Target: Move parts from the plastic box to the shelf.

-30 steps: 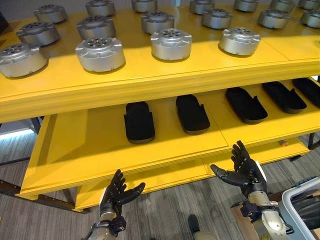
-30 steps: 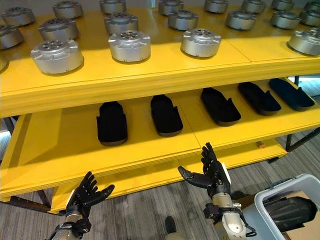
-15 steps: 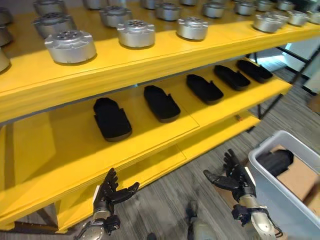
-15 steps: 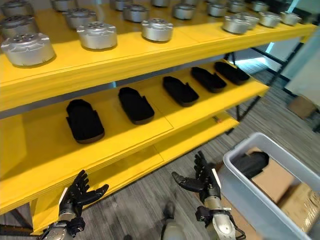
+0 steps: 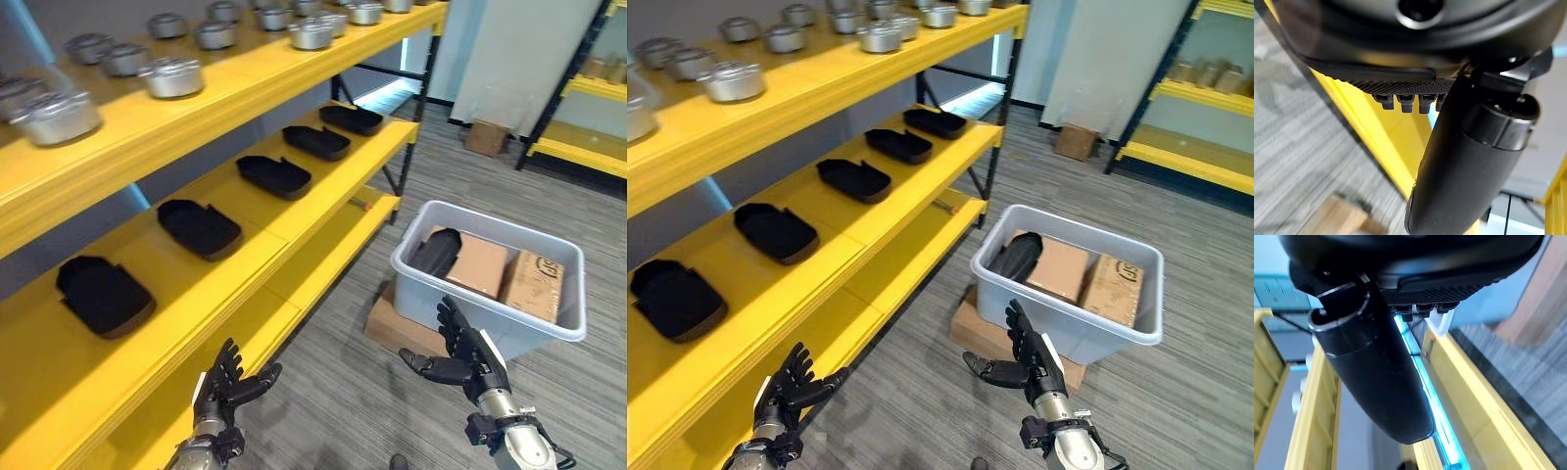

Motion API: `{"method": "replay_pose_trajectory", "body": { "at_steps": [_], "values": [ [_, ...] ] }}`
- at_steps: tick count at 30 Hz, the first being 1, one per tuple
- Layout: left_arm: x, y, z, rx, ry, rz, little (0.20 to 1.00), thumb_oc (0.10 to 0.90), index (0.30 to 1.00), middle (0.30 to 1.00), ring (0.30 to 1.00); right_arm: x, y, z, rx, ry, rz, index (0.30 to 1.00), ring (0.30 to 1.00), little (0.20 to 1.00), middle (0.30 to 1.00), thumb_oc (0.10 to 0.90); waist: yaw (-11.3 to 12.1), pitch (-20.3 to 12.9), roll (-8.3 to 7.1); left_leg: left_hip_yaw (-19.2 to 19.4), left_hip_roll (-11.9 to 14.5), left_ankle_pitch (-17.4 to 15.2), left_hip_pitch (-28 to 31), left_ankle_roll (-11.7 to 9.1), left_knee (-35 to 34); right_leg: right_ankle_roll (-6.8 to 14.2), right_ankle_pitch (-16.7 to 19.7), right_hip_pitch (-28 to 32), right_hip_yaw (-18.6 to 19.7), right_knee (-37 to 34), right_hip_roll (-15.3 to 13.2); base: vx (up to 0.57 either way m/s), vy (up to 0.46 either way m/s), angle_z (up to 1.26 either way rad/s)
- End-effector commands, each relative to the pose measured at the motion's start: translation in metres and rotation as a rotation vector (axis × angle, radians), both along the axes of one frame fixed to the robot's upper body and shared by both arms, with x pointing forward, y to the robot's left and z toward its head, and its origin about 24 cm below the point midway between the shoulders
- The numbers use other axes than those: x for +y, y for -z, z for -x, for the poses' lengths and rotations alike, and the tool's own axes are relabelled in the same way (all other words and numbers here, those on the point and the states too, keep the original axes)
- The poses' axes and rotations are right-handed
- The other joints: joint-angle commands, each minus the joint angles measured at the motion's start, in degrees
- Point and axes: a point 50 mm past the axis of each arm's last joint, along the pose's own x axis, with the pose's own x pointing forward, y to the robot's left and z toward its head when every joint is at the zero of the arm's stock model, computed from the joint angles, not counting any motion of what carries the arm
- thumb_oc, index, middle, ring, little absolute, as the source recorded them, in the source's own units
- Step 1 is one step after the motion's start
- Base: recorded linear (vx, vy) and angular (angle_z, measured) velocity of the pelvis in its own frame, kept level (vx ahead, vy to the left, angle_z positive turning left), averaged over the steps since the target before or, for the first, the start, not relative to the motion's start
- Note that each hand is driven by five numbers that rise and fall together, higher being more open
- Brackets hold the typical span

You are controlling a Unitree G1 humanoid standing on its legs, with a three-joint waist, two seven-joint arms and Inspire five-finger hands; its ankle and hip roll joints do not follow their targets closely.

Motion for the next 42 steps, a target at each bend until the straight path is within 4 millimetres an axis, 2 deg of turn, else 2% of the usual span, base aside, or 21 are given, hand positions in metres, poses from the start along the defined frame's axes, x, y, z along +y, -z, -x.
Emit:
{"method": "replay_pose_trajectory", "body": {
  "at_steps": [1,7,9,11,12,13,16,17,18,21,22,24,27,29,31,32,33,34,35,37,42],
  "values": [
    [0.009,-0.038,-0.032,-0.233,0.008,-0.035,1.000,0.900,1.000,1.000,1.000,0.011,-0.051,-0.030,-0.312,-0.040,-0.053,1.000,1.000,1.000,1.000,0.900,0.85,-2.08,-1.52,-9.84,1.43,-3.77,1.66,0.39,-0.31,2.05,1.33,-2.43,0.33,2.46,-1.39,0.05,-0.132,-0.15],
    [0.004,-0.034,-0.036,-0.215,0.050,-0.039,1.000,0.900,1.000,1.000,1.000,0.005,-0.054,-0.029,-0.331,-0.023,-0.048,1.000,1.000,1.000,1.000,0.900,-0.18,-1.27,-0.10,-10.07,6.87,-0.75,1.33,-3.19,0.56,-0.41,-2.10,-1.97,-1.01,4.41,2.43,0.04,-0.216,0.09],
    [0.002,-0.034,-0.037,-0.214,0.065,-0.037,1.000,0.900,1.000,1.000,1.000,0.003,-0.054,-0.026,-0.327,-0.023,-0.044,1.000,1.000,1.000,1.000,0.900,-0.57,-0.69,0.09,-10.05,8.38,-0.61,1.07,-3.87,2.22,-1.31,-3.10,-2.00,-1.00,5.40,3.48,0.03,-0.207,0.12],
    [-0.001,-0.033,-0.039,-0.211,0.075,-0.028,1.000,0.900,1.000,1.000,1.000,0.000,-0.054,-0.025,-0.330,-0.022,-0.043,1.000,1.000,1.000,1.000,0.900,-1.12,0.34,0.10,-10.33,10.69,-1.12,-0.27,-4.51,6.82,-2.72,-4.52,-2.50,-0.58,7.22,4.92,0.01,-0.221,0.01],
    [-0.001,-0.033,-0.039,-0.212,0.075,-0.028,1.000,0.900,1.000,1.000,1.000,0.000,-0.054,-0.025,-0.331,-0.022,-0.043,1.000,1.000,1.000,1.000,0.900,-1.16,0.32,0.17,-10.43,10.83,-1.28,-0.50,-4.55,7.15,-2.77,-4.56,-2.60,-0.62,7.30,4.99,0.08,-0.251,-0.02],
    [-0.003,-0.035,-0.039,-0.222,0.082,-0.016,1.000,0.900,1.000,1.000,1.000,-0.003,-0.055,-0.023,-0.328,-0.019,-0.036,1.000,1.000,1.000,1.000,0.900,-1.33,1.72,0.54,-11.97,12.79,-2.32,-1.80,-5.33,12.81,-3.69,-6.44,-2.09,0.22,8.31,6.51,0.09,-0.267,-0.03],
    [-0.006,-0.035,-0.035,-0.224,0.078,0.001,1.000,0.900,1.000,1.000,1.000,-0.007,-0.055,-0.017,-0.315,-0.024,-0.020,1.000,1.000,1.000,1.000,0.900,-0.65,4.63,0.52,-15.22,15.69,-0.67,-6.50,-4.71,26.68,-6.53,-7.75,-0.96,1.22,9.36,8.86,0.08,-0.322,-0.26],
    [-0.006,-0.035,-0.035,-0.223,0.080,0.000,1.000,0.900,1.000,1.000,1.000,-0.009,-0.055,-0.016,-0.312,-0.022,-0.007,1.000,1.000,1.000,1.000,0.900,-0.31,5.59,0.56,-16.69,15.26,0.00,-7.97,-4.46,29.63,-7.06,-8.16,-0.38,1.07,9.38,9.10,-0.02,-0.207,-0.41],
    [-0.006,-0.036,-0.035,-0.226,0.079,-0.006,1.000,0.900,1.000,1.000,1.000,-0.011,-0.055,-0.015,-0.311,-0.015,-0.001,1.000,1.000,1.000,1.000,0.900,-0.08,6.28,0.24,-16.75,14.21,1.92,-9.85,-3.40,29.38,-7.62,-7.56,-0.69,0.67,9.24,8.87,-0.04,-0.110,-0.42],
    [-0.004,-0.040,-0.040,-0.248,0.073,-0.019,1.000,0.900,1.000,1.000,1.000,-0.015,-0.057,-0.018,-0.322,0.011,0.006,1.000,1.000,1.000,1.000,0.900,1.61,7.11,-0.39,-22.56,5.74,-0.27,-16.98,-1.68,23.28,-6.56,-7.85,-0.77,1.40,8.81,7.96,0.02,-0.002,-0.10],
    [-0.003,-0.043,-0.040,-0.259,0.072,-0.025,1.000,0.900,1.000,1.000,1.000,-0.015,-0.058,-0.019,-0.327,0.011,0.002,1.000,1.000,1.000,1.000,0.900,2.05,7.14,-0.50,-23.58,4.70,0.73,-17.82,-1.76,19.97,-6.29,-7.79,-0.76,1.84,8.64,8.07,0.15,0.028,-0.09],
    [-0.004,-0.043,-0.041,-0.267,0.062,-0.022,1.000,0.900,1.000,1.000,1.000,-0.015,-0.059,-0.020,-0.337,0.012,0.007,1.000,1.000,1.000,1.000,0.900,3.34,7.70,0.58,-25.51,4.69,6.64,-19.56,-3.18,11.26,-6.29,-8.28,-0.22,2.39,9.01,9.54,0.19,0.045,-0.30],
    [-0.004,-0.046,-0.047,-0.285,0.053,-0.039,1.000,0.900,1.000,1.000,1.000,-0.013,-0.059,-0.027,-0.347,0.011,0.032,1.000,1.000,1.000,1.000,0.900,5.18,8.95,1.26,-31.30,2.45,9.65,-21.19,-4.08,1.23,-6.18,-10.27,0.96,4.00,10.22,10.87,0.19,0.047,-0.27],
    [-0.005,-0.047,-0.049,-0.295,0.050,-0.045,1.000,0.900,1.000,1.000,1.000,-0.012,-0.061,-0.031,-0.363,0.003,0.040,1.000,1.000,1.000,1.000,0.900,5.87,9.05,1.80,-33.74,1.64,10.78,-21.63,-4.97,0.65,-6.12,-11.47,2.10,5.80,10.58,11.52,0.16,0.074,-0.41],
    [-0.007,-0.046,-0.048,-0.294,0.057,-0.032,1.000,0.900,1.000,1.000,1.000,-0.008,-0.063,-0.033,-0.372,-0.021,0.040,1.000,1.000,1.000,1.000,0.900,5.64,8.60,2.27,-33.75,2.27,10.29,-20.53,-4.31,0.75,-6.05,-12.41,2.52,6.96,10.77,11.76,0.17,0.120,-0.93],
    [-0.009,-0.047,-0.049,-0.301,0.070,-0.030,1.000,0.900,1.000,1.000,1.000,-0.007,-0.066,-0.032,-0.388,-0.039,0.042,1.000,1.000,1.000,1.000,0.900,5.77,7.73,2.52,-33.09,3.15,12.31,-19.59,-5.12,0.65,-6.23,-12.84,4.02,8.04,9.51,11.49,0.20,0.150,-1.04],
    [-0.009,-0.047,-0.049,-0.301,0.070,-0.030,1.000,0.900,1.000,1.000,1.000,-0.007,-0.066,-0.032,-0.388,-0.039,0.042,1.000,1.000,1.000,1.000,0.900,5.77,7.73,2.52,-33.09,3.15,12.31,-19.59,-5.12,0.65,-6.23,-12.84,4.02,8.04,9.51,11.49,0.37,0.295,-0.65],
    [-0.009,-0.051,-0.054,-0.324,0.069,-0.039,1.000,0.900,1.000,1.000,1.000,-0.004,-0.061,-0.034,-0.375,-0.023,0.013,1.000,1.000,1.000,1.000,0.900,5.75,6.33,1.83,-31.18,3.33,11.23,-18.87,-4.42,1.92,-5.53,-13.31,5.55,8.73,7.98,9.44,0.23,0.193,-0.50],
    [-0.009,-0.051,-0.055,-0.324,0.069,-0.039,1.000,0.900,1.000,1.000,1.000,-0.004,-0.061,-0.035,-0.375,-0.023,0.012,1.000,1.000,1.000,1.000,0.900,5.85,6.32,1.71,-31.04,3.27,11.09,-18.89,-4.38,2.07,-5.49,-13.33,5.56,8.84,7.94,9.33,0.34,0.322,-0.44],
    [-0.007,-0.059,-0.063,-0.356,0.051,-0.047,1.000,0.900,1.000,1.000,1.000,0.007,-0.061,-0.044,-0.375,-0.042,-0.011,1.000,1.000,1.000,1.000,0.900,5.85,5.80,0.49,-28.30,2.38,8.42,-20.49,-2.77,6.67,-4.21,-12.98,5.53,10.04,7.55,6.32,0.20,0.244,-0.53],
    [-0.007,-0.066,-0.075,-0.387,0.029,-0.061,1.000,0.900,1.000,1.000,1.000,0.016,-0.065,-0.055,-0.387,-0.061,-0.011,1.000,1.000,1.000,1.000,0.900,5.75,5.38,-1.07,-26.44,0.81,4.31,-23.53,-1.00,12.21,-2.52,-11.76,4.38,10.73,6.73,3.47,0.09,0.124,-0.30]
  ]
}}
